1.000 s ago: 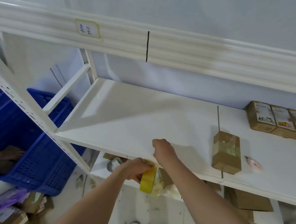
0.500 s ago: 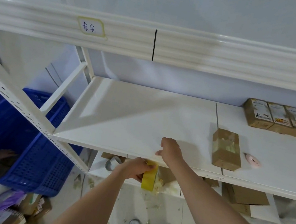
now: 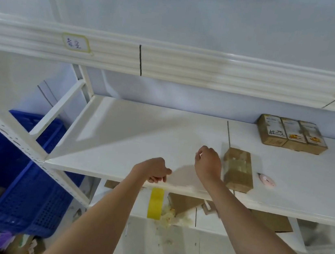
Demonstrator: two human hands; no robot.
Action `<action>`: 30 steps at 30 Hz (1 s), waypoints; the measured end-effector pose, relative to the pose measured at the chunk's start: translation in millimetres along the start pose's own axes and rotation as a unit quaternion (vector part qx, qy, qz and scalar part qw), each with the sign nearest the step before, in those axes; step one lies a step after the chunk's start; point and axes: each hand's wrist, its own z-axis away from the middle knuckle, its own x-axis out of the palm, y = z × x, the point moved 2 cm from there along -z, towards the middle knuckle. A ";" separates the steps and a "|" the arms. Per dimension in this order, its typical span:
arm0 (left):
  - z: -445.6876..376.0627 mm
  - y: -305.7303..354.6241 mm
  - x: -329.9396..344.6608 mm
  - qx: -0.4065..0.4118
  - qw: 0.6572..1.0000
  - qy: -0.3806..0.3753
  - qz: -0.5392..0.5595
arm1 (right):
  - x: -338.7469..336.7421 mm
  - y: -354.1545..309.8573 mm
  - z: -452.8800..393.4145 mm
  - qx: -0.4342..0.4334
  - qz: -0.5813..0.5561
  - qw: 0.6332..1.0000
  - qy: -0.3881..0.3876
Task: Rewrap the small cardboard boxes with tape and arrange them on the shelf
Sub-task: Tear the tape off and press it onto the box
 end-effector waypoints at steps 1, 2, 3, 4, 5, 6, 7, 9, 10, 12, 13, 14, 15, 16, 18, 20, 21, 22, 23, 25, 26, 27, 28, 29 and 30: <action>-4.4 18.3 2.0 0.023 0.999 0.011 0.022 | -9.5 9.4 -2.2 0.009 0.002 1.000 0.014; -8.6 36.1 5.6 0.043 0.997 0.020 0.059 | -18.3 19.5 -4.2 0.020 0.001 0.999 0.024; -12.5 52.3 10.7 0.059 0.992 0.025 0.104 | -26.2 31.3 -6.1 0.034 0.002 0.999 0.033; -14.6 67.9 17.0 0.075 0.986 0.025 0.149 | -33.4 43.5 -7.6 0.050 0.008 0.998 0.038; -17.4 81.5 24.3 0.086 0.977 0.022 0.191 | -39.9 56.8 -9.3 0.065 0.020 0.997 0.038; -19.4 93.5 32.2 0.094 0.969 0.016 0.228 | -45.9 70.0 -10.7 0.080 0.033 0.996 0.032; -21.9 103.2 39.9 0.096 0.961 0.012 0.258 | -50.9 82.5 -11.8 0.098 0.038 0.994 0.024; -28.4 118.9 54.7 0.089 0.949 0.010 0.301 | -60.5 104.3 -11.4 0.149 0.023 0.989 -0.003; -31.5 125.4 61.7 0.080 0.943 0.011 0.322 | -63.7 112.8 -10.5 0.173 0.010 0.985 -0.023; -37.3 137.6 74.3 0.052 0.930 0.012 0.365 | -65.3 127.7 -10.2 0.215 -0.033 0.974 -0.068; -40.1 142.6 79.7 0.033 0.923 0.014 0.384 | -64.1 134.4 -11.2 0.229 -0.059 0.968 -0.089; -43.3 147.2 84.2 0.015 0.916 0.017 0.400 | -64.2 139.2 -12.2 0.233 -0.077 0.963 -0.107; -46.5 151.4 88.1 0.002 0.910 0.020 0.414 | -63.7 143.8 -13.6 0.228 -0.083 0.962 -0.124; -50.1 155.2 91.3 -0.007 0.905 0.023 0.424 | -63.7 146.6 -15.0 0.215 -0.080 0.963 -0.140; -56.2 161.3 96.8 -0.019 0.897 0.024 0.440 | -62.5 151.0 -16.9 0.192 -0.074 0.965 -0.161; -61.2 167.0 101.0 -0.028 0.888 0.025 0.458 | -60.3 156.0 -18.6 0.191 -0.081 0.963 -0.171; -63.3 169.2 102.7 -0.032 0.885 0.026 0.464 | -58.2 159.6 -20.0 0.197 -0.091 0.960 -0.176; -65.6 171.1 104.2 -0.038 0.881 0.027 0.470 | -56.0 163.6 -21.5 0.204 -0.105 0.957 -0.177; -68.3 172.0 105.7 -0.045 0.878 0.030 0.476 | -54.1 167.2 -22.7 0.211 -0.120 0.953 -0.179; -71.7 174.3 108.1 -0.058 0.867 0.037 0.494 | -52.2 173.0 -24.2 0.218 -0.149 0.947 -0.181; -73.5 175.4 109.3 -0.065 0.861 0.042 0.502 | -51.1 175.4 -24.7 0.221 -0.164 0.944 -0.180; -73.9 176.8 109.9 -0.074 0.856 0.050 0.508 | -50.3 177.5 -25.4 0.223 -0.175 0.942 -0.178; -74.0 178.0 110.0 -0.084 0.851 0.059 0.515 | -49.9 178.9 -25.7 0.222 -0.181 0.941 -0.178; -74.7 178.3 110.0 -0.091 0.844 0.066 0.524 | -49.6 179.7 -26.4 0.221 -0.186 0.940 -0.179; -74.9 178.5 109.9 -0.097 0.837 0.068 0.535 | -49.2 180.8 -26.8 0.218 -0.192 0.940 -0.181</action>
